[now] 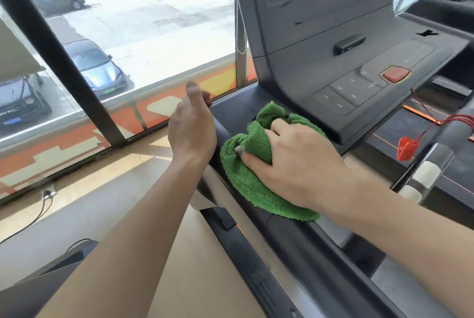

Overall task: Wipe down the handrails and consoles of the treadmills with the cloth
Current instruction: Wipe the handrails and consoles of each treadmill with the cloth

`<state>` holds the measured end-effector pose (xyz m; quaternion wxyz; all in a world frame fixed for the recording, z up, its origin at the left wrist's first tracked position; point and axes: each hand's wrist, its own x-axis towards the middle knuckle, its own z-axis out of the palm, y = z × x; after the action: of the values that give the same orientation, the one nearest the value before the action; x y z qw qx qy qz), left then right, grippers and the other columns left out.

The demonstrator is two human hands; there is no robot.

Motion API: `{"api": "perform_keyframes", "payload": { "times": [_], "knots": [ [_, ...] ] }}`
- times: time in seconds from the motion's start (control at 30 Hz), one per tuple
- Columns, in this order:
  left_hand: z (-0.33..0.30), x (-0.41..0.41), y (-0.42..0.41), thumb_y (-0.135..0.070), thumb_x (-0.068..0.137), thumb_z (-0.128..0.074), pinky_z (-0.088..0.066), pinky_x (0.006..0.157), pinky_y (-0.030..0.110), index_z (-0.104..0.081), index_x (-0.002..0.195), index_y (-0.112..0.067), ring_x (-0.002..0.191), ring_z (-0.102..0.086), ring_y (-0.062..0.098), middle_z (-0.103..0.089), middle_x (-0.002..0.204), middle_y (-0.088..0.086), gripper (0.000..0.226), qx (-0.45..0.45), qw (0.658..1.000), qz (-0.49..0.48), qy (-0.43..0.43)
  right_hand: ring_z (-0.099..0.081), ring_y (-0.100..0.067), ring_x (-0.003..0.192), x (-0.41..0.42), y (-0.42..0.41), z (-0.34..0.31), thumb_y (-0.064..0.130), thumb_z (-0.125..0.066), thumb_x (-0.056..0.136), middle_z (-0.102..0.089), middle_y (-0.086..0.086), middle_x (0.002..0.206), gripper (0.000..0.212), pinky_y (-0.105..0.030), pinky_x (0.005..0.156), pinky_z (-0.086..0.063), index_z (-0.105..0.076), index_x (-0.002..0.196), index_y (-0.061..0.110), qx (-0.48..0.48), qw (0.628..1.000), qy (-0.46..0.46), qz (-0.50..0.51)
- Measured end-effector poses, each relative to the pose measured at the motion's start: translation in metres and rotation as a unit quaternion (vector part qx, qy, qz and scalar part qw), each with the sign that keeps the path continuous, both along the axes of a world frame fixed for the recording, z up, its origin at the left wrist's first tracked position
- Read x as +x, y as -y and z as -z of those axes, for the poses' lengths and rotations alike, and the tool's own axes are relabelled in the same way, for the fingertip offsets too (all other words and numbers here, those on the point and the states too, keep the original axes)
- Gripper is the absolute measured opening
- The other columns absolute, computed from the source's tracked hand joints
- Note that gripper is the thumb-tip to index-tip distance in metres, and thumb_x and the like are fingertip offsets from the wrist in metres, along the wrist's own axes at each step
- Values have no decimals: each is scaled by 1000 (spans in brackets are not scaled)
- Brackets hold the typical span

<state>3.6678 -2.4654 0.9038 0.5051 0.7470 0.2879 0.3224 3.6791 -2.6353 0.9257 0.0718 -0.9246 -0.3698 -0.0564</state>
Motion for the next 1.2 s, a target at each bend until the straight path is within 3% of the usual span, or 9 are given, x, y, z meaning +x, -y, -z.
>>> {"api": "perform_keyframes", "payload": {
  "times": [0.2, 0.6, 0.67, 0.73, 0.77, 0.87, 0.93, 1.03, 1.2],
  "knots": [
    [0, 0, 1, -54, 94, -8, -44, 96, 38, -72, 97, -18, 104, -61, 22, -72, 104, 0, 74, 3, 1000, -3, 0, -49, -29, 112, 10, -12, -5, 74, -32, 92, -39, -6, 115, 61, -41, 104, -37, -50, 108, 19, -5, 991, -130, -9],
    [-2, -2, 1, -55, 96, -9, -42, 92, 34, -71, 93, -21, 104, -61, 20, -72, 101, -2, 71, -4, 1000, -5, 2, -58, -28, 83, 29, 5, 19, 51, -46, 89, -60, 0, 87, 36, -35, 73, -36, -59, 84, 17, 114, 992, 31, -48],
    [-1, -2, 1, -53, 98, -9, -39, 87, 32, -71, 93, -21, 103, -61, 19, -72, 101, -2, 70, -1, 1000, -7, 4, -58, -23, 79, 38, -4, 8, 36, -57, 94, -62, -1, 84, 22, -31, 71, -39, -57, 82, 18, 287, 956, -63, 25],
    [0, -2, 1, -53, 98, -9, -38, 85, 30, -71, 93, -22, 101, -62, 18, -72, 100, -2, 70, 0, 1000, -13, 6, -61, -13, 81, 48, -22, -10, 32, -58, 98, -66, -3, 91, 19, -26, 73, -46, -62, 89, 16, 483, 857, -163, 73],
    [0, -2, 0, -53, 99, -9, -37, 85, 30, -71, 92, -22, 100, -61, 18, -71, 98, -3, 70, 0, 1000, -17, 4, -61, -11, 85, 52, -36, -13, 34, -58, 98, -65, -4, 98, 19, -23, 75, -48, -63, 95, 16, 502, 844, -179, 60],
    [-2, -1, -1, -48, 106, -10, -33, 82, 33, -62, 80, -26, 95, -55, 23, -63, 84, -5, 62, 2, 1000, -27, -14, -52, -13, 119, 60, -68, -7, 53, -42, 96, -58, 0, 127, 46, -27, 102, -41, -61, 124, 22, 197, 968, -135, -81],
    [-4, -1, 0, -44, 109, -11, -32, 80, 34, -54, 72, -24, 90, -52, 26, -57, 76, -5, 59, 4, 999, -24, -20, -34, -19, 142, 63, -74, 4, 53, -36, 97, -49, 4, 146, 55, -33, 118, -24, -53, 142, 24, 60, 990, -81, -102],
    [-3, -2, 0, -46, 108, -9, -29, 79, 32, -58, 77, -22, 91, -52, 25, -59, 80, -2, 63, 10, 999, -22, -27, -29, -20, 146, 57, -58, 5, 44, -43, 100, -43, 2, 154, 53, -32, 120, -19, -49, 147, 19, 126, 983, -74, -110],
    [-1, -2, -1, -57, 94, -6, -42, 93, 35, -71, 95, -23, 105, -61, 22, -71, 101, -2, 74, 7, 1000, -9, -4, -23, -17, 152, 31, 3, 18, 48, -41, 94, -32, -1, 163, 69, -33, 125, -16, -37, 155, 15, 76, 994, -60, -60]
  ]
}}
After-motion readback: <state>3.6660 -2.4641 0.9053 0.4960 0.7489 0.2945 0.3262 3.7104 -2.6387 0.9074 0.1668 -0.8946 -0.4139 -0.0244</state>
